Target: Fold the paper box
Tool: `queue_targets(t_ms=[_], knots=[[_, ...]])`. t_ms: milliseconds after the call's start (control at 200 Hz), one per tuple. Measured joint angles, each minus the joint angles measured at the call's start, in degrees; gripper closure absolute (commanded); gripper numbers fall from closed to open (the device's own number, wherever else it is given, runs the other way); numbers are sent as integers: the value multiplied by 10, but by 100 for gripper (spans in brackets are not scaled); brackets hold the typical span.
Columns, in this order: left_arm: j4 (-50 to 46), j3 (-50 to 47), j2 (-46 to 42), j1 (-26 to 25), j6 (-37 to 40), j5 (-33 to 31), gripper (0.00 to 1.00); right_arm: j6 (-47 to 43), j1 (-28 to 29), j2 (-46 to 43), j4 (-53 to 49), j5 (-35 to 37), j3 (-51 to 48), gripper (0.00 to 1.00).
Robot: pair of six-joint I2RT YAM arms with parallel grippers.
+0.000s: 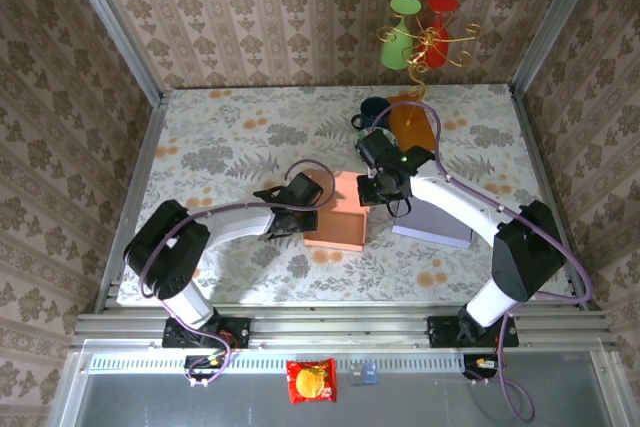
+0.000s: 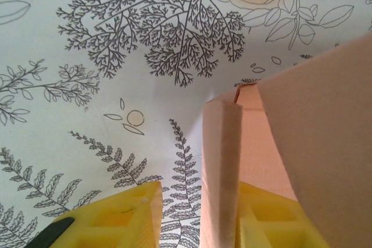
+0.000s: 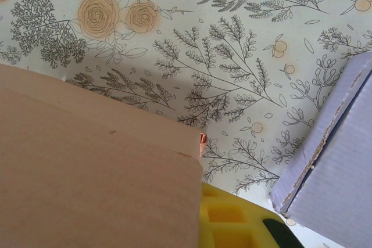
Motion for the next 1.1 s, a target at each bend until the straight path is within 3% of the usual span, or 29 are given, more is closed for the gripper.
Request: queue_targets(t_ms=[140,345,680,885,1100], knots=[[6,-7,-13,7,3,16,69,0,0,0,1,0,0,100],[6,-1,5,9,12,22,81,0,0,0,1,0,0,100],[-66,61,17,-17,31,-61,100,11,-7,0,-13,7,0,100],[-87,87,30,-36,41,-110,100,19,-9,0,-27,15,0,100],[-84,89,33,-39,44,-122,100,20,-9,-1,-31,17,0,100]])
